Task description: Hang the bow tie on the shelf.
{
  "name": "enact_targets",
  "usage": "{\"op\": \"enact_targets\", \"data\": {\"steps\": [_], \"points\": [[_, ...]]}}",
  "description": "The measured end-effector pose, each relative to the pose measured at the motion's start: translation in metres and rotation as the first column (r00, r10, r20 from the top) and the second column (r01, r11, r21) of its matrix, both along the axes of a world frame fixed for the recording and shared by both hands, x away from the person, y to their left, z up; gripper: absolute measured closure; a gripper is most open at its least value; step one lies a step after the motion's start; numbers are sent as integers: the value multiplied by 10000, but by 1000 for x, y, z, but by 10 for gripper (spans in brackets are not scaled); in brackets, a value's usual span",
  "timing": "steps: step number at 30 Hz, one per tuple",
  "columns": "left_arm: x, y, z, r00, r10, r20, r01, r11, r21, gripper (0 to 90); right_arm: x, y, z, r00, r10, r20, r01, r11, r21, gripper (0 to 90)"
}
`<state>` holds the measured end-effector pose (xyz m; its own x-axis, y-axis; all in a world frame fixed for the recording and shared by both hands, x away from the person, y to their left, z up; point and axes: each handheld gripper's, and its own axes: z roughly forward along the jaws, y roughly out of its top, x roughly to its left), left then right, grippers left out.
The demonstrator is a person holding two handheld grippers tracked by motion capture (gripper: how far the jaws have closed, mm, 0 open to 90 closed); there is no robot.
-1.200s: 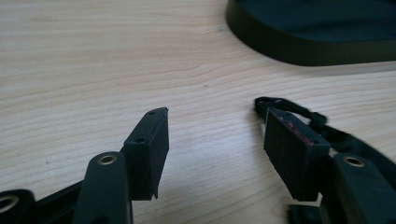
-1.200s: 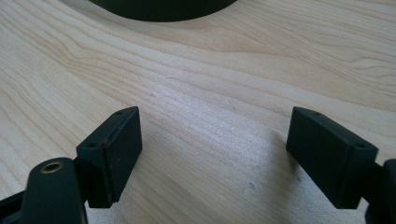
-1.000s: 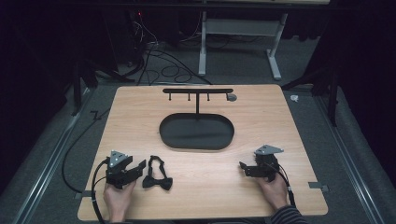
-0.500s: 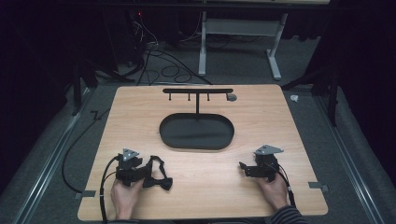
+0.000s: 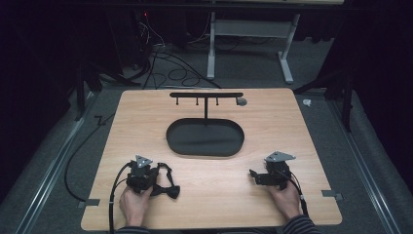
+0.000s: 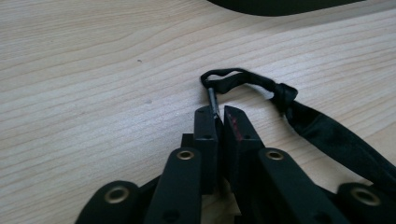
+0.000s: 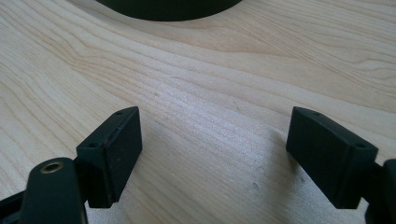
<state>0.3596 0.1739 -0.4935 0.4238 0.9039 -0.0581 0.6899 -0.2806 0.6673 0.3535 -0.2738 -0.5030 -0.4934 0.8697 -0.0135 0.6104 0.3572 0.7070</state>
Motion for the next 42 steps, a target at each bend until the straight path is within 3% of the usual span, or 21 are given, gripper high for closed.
{"op": "enact_targets", "data": {"steps": [6, 12, 20, 27, 30, 42], "points": [[0, 1, 1, 9998, -130, 139, 132, 9998, -136, 879, 0, 0, 0, 10000, 42, 0, -42, 10000, 5, 196], [-6, 7, 12, 9980, -158, 610, 202, 9972, -726, 881, 0, 0, 0, 10000, 65, 29, -65, 10000, 4, 196], [-15, 10, 42, 9903, -368, 1343, 496, 9945, -926, 880, 0, 0, 0, 10000, 65, 26, -65, 10000, 5, 196], [-15, 14, 66, 9836, -513, 1731, 712, 9912, -1112, 880, 0, 1, 0, 10000, 57, 11, -57, 10000, 7, 196], [-12, 15, 74, 9816, -562, 1825, 818, 9874, -1354, 880, 0, 1, 0, 10000, 67, 14, -67, 10000, 10, 196], [1, -2, 90, 9757, -1005, 1948, 1286, 9821, -1377, 880, 0, 1, 0, 9999, 110, 26, -110, 9999, 3, 196]]}}
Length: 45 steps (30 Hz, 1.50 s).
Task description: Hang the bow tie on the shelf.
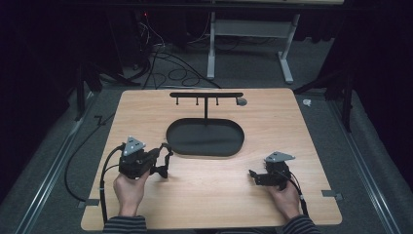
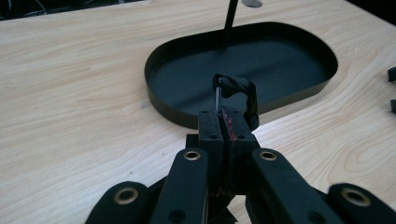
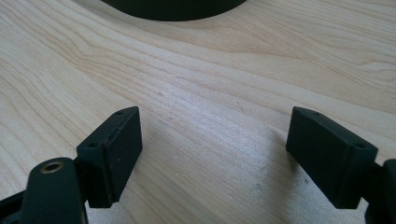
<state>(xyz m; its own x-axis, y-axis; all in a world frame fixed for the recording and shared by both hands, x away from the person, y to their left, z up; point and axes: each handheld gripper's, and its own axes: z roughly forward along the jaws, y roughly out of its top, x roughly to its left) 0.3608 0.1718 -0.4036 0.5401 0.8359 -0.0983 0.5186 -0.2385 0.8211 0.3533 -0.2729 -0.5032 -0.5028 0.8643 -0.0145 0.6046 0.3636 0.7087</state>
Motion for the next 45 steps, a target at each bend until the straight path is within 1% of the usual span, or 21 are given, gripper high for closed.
{"op": "enact_targets", "data": {"steps": [4, 6, 7, 8, 11, 14, 18, 26, 30, 34, 39, 42, 44, 45], "points": [[4, -5, 6, 9998, -174, 16, 175, 9998, -50, 880, 0, 0, 0, 10000, 0, -1, 0, 10000, 2, 196], [6, -7, 9, 9997, -232, 56, 233, 9996, -160, 880, 0, 0, 0, 10000, 1, 0, -1, 10000, 0, 196], [9, -9, 13, 9995, -299, 141, 303, 9991, -306, 880, 0, 0, 0, 10000, 5, -3, -5, 10000, 1, 196], [9, -9, 13, 9995, -299, 141, 303, 9991, -306, 880, 0, 0, 0, 10000, 5, -3, -5, 10000, 1, 196], [13, -12, 17, 9988, -469, 150, 476, 9975, -515, 880, 0, 0, 0, 10000, 27, -1, -27, 10000, 12, 196], [16, -17, 19, 9985, -502, 199, 512, 9975, -482, 880, 0, 0, 0, 10000, 34, -2, -34, 10000, 15, 196], [20, -24, 25, 9977, -626, 259, 640, 9964, -554, 879, 0, 0, 0, 10000, 95, 3, -95, 10000, 4, 196], [28, -36, 40, 9952, -852, 489, 871, 9955, -374, 879, 0, 0, 0, 10000, 95, 0, -95, 10000, 7, 196], [32, -38, 47, 9942, -912, 562, 948, 9934, -641, 879, 0, 0, 0, 9999, 101, 3, -101, 9999, 6, 196], [35, -42, 53, 9931, -955, 687, 1001, 9928, -663, 879, 0, 0, 0, 9999, 102, 2, -102, 9999, 5, 196], [41, -47, 57, 9920, -1007, 763, 1067, 9911, -801, 879, -1, 0, 0, 9999, 120, -1, -120, 9999, 1, 196], [44, -50, 60, 9915, -1047, 775, 1105, 9910, -751, 879, 0, 0, 0, 9999, 134, 17, -134, 9999, -5, 196], [48, -52, 62, 9910, -1111, 749, 1175, 9893, -863, 879, 0, 0, 0, 9999, 134, 14, -134, 9999, -3, 196], [49, -52, 64, 9910, -1122, 726, 1183, 9893, -853, 879, 0, 0, 0, 9999, 137, 15, -137, 9999, -3, 196]]}}
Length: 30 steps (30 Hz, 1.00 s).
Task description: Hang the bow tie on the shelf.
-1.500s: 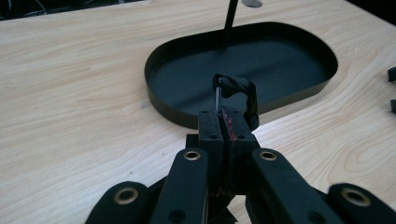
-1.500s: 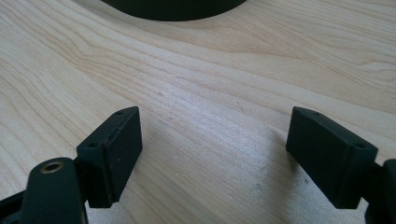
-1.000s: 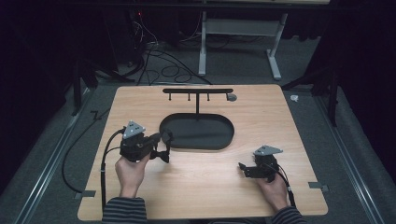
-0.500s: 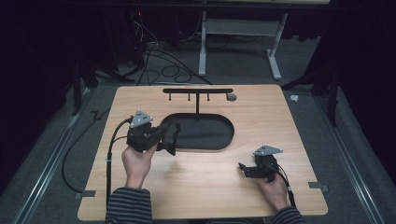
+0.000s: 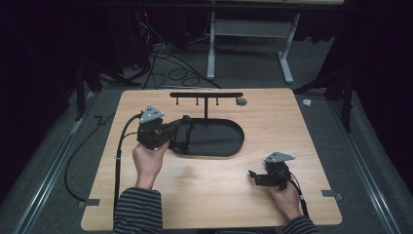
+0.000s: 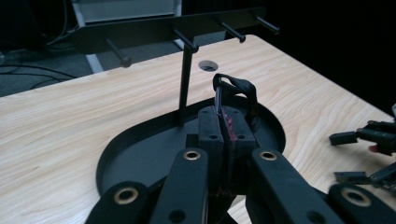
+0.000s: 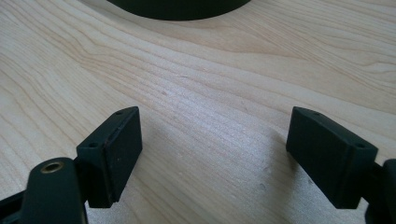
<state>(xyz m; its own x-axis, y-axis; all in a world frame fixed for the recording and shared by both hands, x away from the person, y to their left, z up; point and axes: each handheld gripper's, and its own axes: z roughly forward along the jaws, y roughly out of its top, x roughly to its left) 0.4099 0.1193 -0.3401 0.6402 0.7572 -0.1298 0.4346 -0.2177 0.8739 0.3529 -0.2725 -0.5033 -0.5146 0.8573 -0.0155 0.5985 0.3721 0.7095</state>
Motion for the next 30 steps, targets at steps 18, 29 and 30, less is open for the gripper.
{"op": "enact_targets", "data": {"steps": [18, 29, 30], "points": [[35, -23, 16, 9998, 210, 25, -210, 9991, 359, 877, -1, 1, 0, 10000, 72, -9, -72, 10000, 22, 196], [57, -43, 17, 9987, 498, -105, -490, 9964, 695, 876, -1, 1, 0, 10000, 65, -34, -65, 10000, 25, 196], [59, -44, 17, 9984, 559, -118, -550, 9962, 677, 876, -1, 1, 0, 10000, 61, -31, -61, 10000, 21, 196]]}}
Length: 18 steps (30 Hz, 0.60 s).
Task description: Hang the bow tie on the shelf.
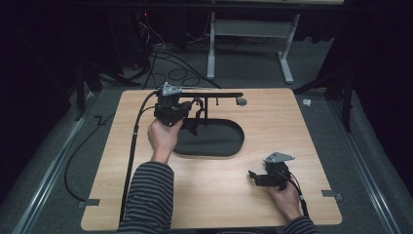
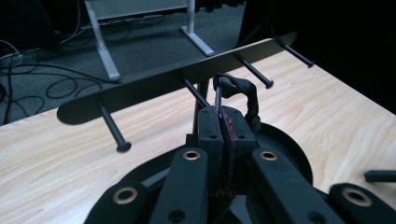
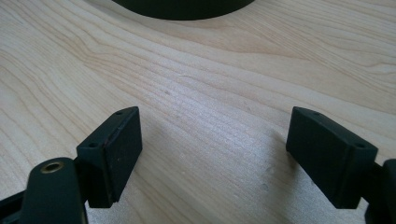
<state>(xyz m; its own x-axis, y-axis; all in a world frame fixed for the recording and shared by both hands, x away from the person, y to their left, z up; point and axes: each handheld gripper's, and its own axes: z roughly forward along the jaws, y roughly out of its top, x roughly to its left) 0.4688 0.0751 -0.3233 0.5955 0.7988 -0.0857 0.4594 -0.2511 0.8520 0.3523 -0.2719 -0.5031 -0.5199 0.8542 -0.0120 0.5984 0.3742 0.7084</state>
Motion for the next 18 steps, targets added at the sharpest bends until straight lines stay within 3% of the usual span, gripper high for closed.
{"op": "enact_targets", "data": {"steps": [8, 10, 15, 18], "points": [[15, -9, -13, 9986, 461, -261, -453, 9986, 290, 875, 0, 0, 0, 10000, 2, -2, -2, 10000, 3, 196], [18, -10, -16, 9982, 573, -160, -567, 9977, 361, 874, 0, 0, 0, 10000, -11, -13, 11, 10000, 10, 196], [17, -14, -22, 9967, 804, -74, -794, 9923, 950, 868, 0, 0, 0, 10000, 4, -1, -4, 10000, 0, 196], [16, -14, -25, 9965, 836, -78, -824, 9916, 1002, 865, 0, 0, 0, 10000, -13, -15, 13, 10000, 11, 197]]}}
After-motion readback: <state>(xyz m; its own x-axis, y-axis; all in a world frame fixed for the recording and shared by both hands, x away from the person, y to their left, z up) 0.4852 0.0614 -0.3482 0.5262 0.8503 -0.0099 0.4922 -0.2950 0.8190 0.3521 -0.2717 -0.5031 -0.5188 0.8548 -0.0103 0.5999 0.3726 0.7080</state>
